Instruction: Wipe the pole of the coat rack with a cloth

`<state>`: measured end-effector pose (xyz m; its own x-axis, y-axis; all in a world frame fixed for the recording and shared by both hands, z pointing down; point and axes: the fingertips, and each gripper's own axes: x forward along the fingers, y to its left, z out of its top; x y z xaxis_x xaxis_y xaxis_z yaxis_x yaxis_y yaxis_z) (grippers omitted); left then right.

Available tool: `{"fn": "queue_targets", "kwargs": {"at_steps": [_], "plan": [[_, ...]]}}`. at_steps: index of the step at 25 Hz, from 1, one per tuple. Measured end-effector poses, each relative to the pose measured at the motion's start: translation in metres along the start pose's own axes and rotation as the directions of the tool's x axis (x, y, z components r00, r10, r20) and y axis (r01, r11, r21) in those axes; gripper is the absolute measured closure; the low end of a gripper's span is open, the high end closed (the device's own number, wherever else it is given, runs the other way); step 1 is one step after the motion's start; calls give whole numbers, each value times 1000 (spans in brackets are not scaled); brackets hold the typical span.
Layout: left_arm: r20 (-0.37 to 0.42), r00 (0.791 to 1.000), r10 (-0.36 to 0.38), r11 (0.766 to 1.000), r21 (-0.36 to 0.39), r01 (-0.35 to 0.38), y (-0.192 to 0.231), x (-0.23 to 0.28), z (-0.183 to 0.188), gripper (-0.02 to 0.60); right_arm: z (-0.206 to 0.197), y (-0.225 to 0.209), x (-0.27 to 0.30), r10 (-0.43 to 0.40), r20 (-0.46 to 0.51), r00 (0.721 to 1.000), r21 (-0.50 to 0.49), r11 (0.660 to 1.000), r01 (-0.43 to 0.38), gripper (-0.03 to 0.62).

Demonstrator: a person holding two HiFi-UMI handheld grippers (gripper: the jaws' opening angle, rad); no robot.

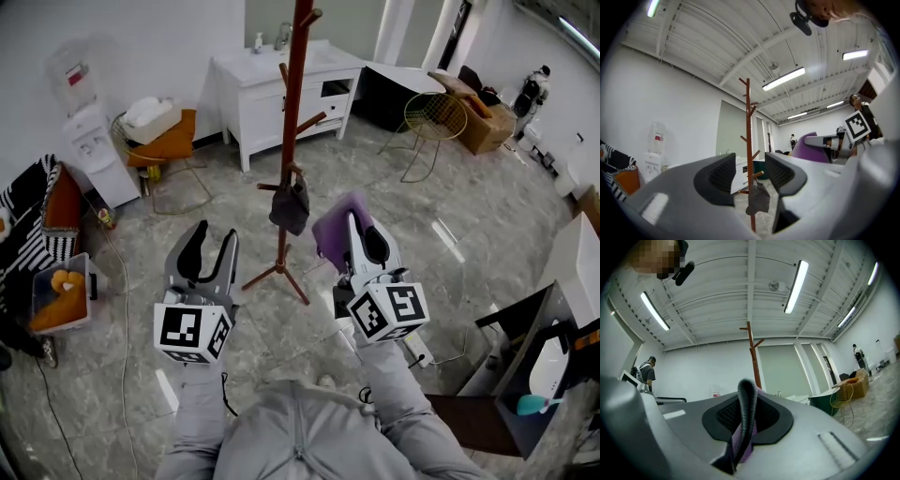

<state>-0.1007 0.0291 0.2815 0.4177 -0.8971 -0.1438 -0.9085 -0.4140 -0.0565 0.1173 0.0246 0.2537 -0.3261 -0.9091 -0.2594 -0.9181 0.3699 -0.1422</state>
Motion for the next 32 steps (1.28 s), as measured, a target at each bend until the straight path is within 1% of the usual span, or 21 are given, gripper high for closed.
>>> {"fn": "queue_targets", "kwargs": {"at_steps": [5,9,14,18,22,26,29,32], "plan": [[0,1000,2,1000,-6,-2,34,-17,-3,374,8,2,6,-50,26,998,-33,998,51,562],[0,1000,-6,1000,-14,6,54,-24,-8,376,6,8,8,-77,34,996,-54,995,79,562],[-12,999,-37,999,-21,36,62,-19,-13,374,3,12,24,-75,31,997,-69,995,77,562],[-22,999,-30,999,-21,29,69,-7,-18,375,8,4,51,-47,54,997,-81,995,51,562],[-24,1000,6,999,-31,-6,77,11,-27,375,21,-10,86,4,86,996,-90,996,4,562],[-25,999,48,998,-27,-49,78,42,-30,376,43,-28,129,91,130,987,-111,991,-77,562],[-27,996,88,996,-18,-89,77,68,-24,376,65,-40,166,173,158,972,-143,978,-151,562],[-20,990,137,991,-9,-137,77,90,-21,376,88,-48,197,266,189,945,-185,955,-232,562]]}}
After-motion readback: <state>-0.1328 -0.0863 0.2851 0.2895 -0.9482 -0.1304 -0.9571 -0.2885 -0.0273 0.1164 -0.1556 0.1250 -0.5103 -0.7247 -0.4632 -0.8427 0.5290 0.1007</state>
